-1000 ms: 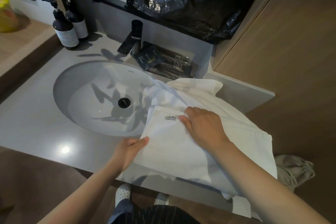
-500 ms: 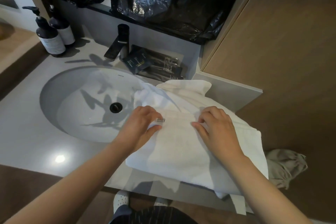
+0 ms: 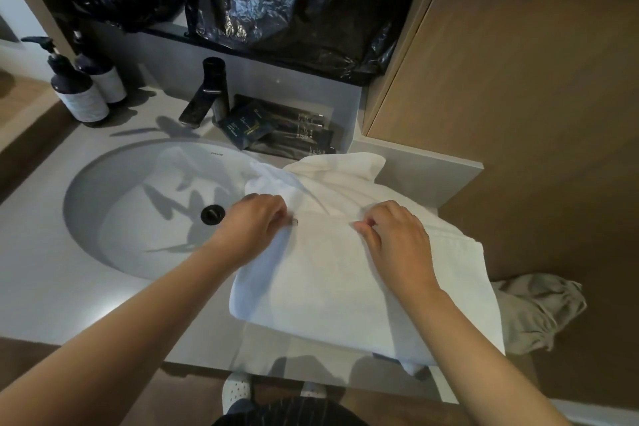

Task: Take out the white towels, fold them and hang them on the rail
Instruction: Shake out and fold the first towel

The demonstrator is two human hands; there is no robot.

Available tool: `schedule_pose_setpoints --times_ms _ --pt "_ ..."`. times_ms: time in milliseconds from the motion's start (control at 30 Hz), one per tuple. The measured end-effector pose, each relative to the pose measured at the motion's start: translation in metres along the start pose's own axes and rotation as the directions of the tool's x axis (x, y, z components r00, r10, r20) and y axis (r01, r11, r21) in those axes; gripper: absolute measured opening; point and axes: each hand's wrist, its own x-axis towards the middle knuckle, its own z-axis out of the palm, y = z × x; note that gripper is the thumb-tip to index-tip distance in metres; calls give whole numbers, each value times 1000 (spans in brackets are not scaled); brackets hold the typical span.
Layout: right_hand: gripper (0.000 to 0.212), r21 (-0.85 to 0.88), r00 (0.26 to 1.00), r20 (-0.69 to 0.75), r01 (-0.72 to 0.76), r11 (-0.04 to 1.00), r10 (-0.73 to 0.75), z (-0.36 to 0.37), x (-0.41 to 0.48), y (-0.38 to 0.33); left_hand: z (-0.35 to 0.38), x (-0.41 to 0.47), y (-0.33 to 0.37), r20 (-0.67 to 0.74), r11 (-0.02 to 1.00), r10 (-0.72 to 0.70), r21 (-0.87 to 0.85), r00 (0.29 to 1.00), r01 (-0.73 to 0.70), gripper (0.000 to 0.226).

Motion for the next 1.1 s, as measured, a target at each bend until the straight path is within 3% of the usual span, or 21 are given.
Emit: schedule_pose_setpoints --times_ms 100,267,500,700,867,1000,1100 --pt "17 -24 1000 -16 -15 1000 14 2 -1 2 10 -1 2 44 997 -71 -8 996 71 23" --pt "21 -66 1000 -2 -1 998 0 2 0 3 9 3 17 126 998 58 1 990 -59 32" --pt "34 -61 997 34 -70 996 72 -16 -8 35 19 14 37 234 1000 2 12 972 -5 36" --pt "42 -39 991 10 -131 991 131 -27 -7 62 16 11 37 140 999 -9 -40 990 15 33" --pt "50 -90 991 -53 -124 988 120 -27 -4 61 10 18 48 149 992 111 40 983 -118 33" --pt "38 -73 994 -58 -102 992 98 -24 -5 64 13 22 90 128 953 303 -47 944 -299 36" --pt "22 34 982 -88 -167 985 169 -29 -17 76 26 29 118 151 953 298 8 942 -303 43"
